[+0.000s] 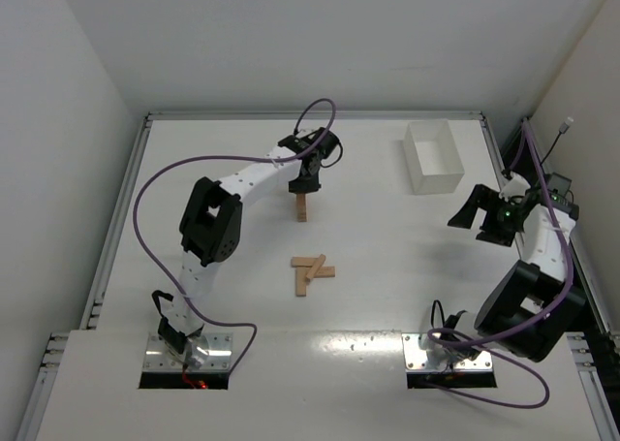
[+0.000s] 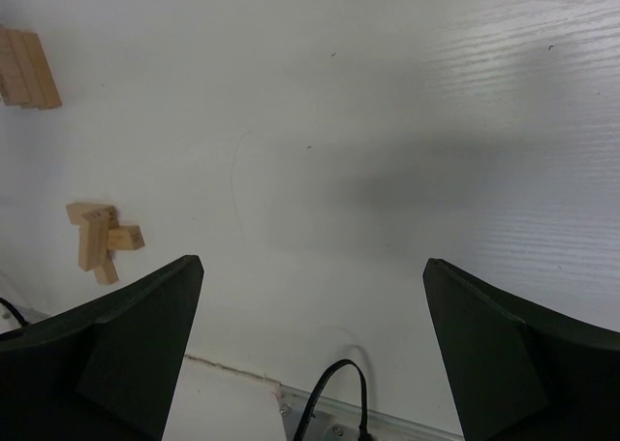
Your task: Build the wood block tower
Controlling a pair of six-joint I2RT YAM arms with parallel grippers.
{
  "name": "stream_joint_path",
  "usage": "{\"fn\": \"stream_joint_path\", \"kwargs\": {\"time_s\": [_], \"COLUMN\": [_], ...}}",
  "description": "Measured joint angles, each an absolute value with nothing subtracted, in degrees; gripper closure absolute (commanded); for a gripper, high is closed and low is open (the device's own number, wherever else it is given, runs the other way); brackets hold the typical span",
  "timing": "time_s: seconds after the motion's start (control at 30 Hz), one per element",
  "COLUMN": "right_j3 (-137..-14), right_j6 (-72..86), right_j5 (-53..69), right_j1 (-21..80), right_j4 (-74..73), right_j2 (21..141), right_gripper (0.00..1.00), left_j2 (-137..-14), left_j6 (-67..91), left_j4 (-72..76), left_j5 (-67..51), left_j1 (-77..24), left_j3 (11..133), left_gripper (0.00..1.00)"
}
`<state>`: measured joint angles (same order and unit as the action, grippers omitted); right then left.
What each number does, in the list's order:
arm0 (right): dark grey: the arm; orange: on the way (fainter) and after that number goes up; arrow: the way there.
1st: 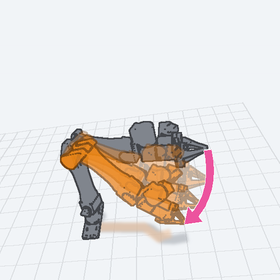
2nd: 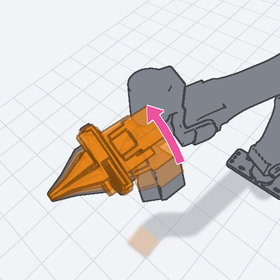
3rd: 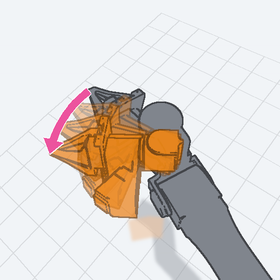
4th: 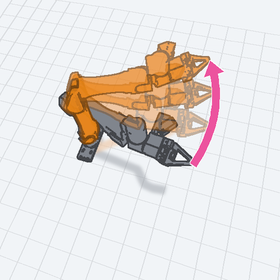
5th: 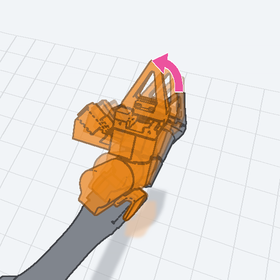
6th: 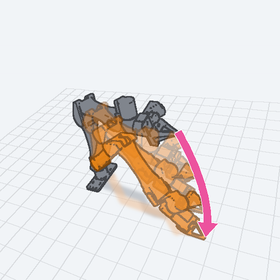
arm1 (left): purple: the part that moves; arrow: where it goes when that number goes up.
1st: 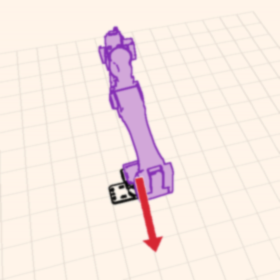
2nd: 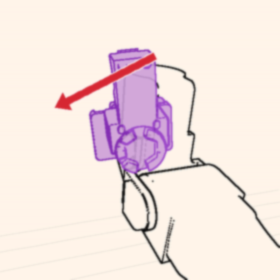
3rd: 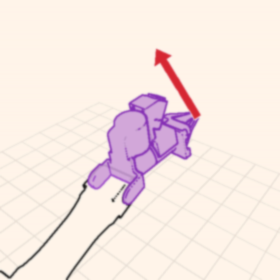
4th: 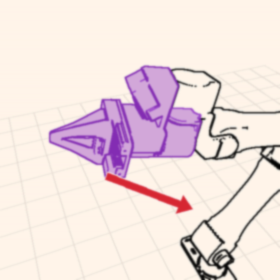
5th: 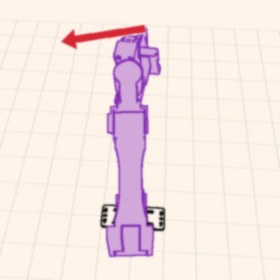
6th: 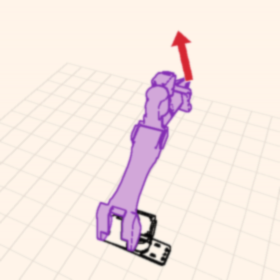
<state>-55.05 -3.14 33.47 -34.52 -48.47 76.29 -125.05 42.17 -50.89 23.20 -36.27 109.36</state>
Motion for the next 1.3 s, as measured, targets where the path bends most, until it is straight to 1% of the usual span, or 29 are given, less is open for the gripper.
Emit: {"fn": "stream_joint_path", "kwargs": {"time_s": [0.7,0.73,0.77,0.8,0.87,0.9,1.0,1.1,1.3], "right_j3": [-55.05,-55.05,-55.05,-55.05,-55.05,-55.05,-55.05,-55.05,-55.02], "right_j6": [-2.98,-2.98,-2.98,-2.98,-2.98,-2.98,-2.98,-2.98,-2.98], "right_j5": [33.47,33.47,33.47,33.47,33.47,33.50,33.50,33.50,33.50], "right_j1": [-34.52,-34.52,-34.52,-34.52,-34.59,-34.72,-35.09,-35.14,-35.11], "right_j4": [-48.05,-48.05,-48.05,-48.05,-48.05,-48.05,-48.05,-48.03,-48.03], "right_j2": [77.89,77.89,77.93,78.00,78.19,78.35,78.87,79.18,79.61], "right_gripper": [0.05,0.05,0.05,0.05,0.05,0.05,0.05,0.05,0.05], "left_j2": [-126.78,-126.78,-126.80,-126.80,-126.80,-126.82,-127.24,-128.09,-128.38], "left_j6": [42.74,42.74,42.74,42.74,42.83,42.68,42.54,42.52,41.15], "left_j4": [-50.96,-50.96,-50.96,-50.96,-50.96,-50.96,-50.72,-50.65,-50.00], "left_j5": [23.14,23.14,23.14,23.14,23.11,23.07,22.90,22.85,21.58], "left_j1": [-36.27,-36.27,-36.27,-36.27,-36.27,-36.27,-36.27,-36.27,-36.40], "left_j3": [109.36,109.36,109.36,109.36,109.36,109.36,109.36,109.36,109.36], "left_gripper": [1.00,0.98,0.91,0.74,0.57,0.39,0.22,0.19,0.19]}}
